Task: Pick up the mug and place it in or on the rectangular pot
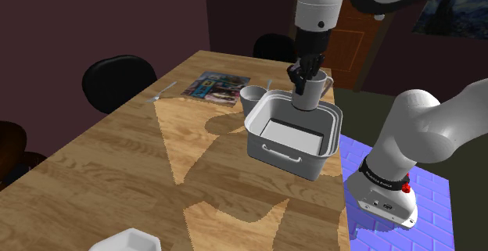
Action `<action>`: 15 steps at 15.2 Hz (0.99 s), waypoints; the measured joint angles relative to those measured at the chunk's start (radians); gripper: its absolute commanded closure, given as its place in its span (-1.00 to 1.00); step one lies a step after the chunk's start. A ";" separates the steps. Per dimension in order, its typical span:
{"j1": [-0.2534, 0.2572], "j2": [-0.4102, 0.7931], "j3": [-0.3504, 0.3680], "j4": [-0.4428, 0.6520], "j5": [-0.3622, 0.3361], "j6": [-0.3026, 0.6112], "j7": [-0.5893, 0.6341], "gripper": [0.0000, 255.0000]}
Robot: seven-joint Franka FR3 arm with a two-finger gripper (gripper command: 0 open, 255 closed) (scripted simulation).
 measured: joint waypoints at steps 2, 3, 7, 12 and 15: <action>0.002 -0.004 0.004 -0.031 0.004 0.027 0.002 1.00; 0.003 -0.004 0.006 -0.042 0.005 0.038 0.002 1.00; 0.006 -0.005 0.013 -0.095 0.012 0.090 0.004 1.00; 0.008 -0.005 0.017 -0.133 0.015 0.128 0.003 1.00; 0.008 -0.005 0.017 -0.134 0.015 0.129 0.003 1.00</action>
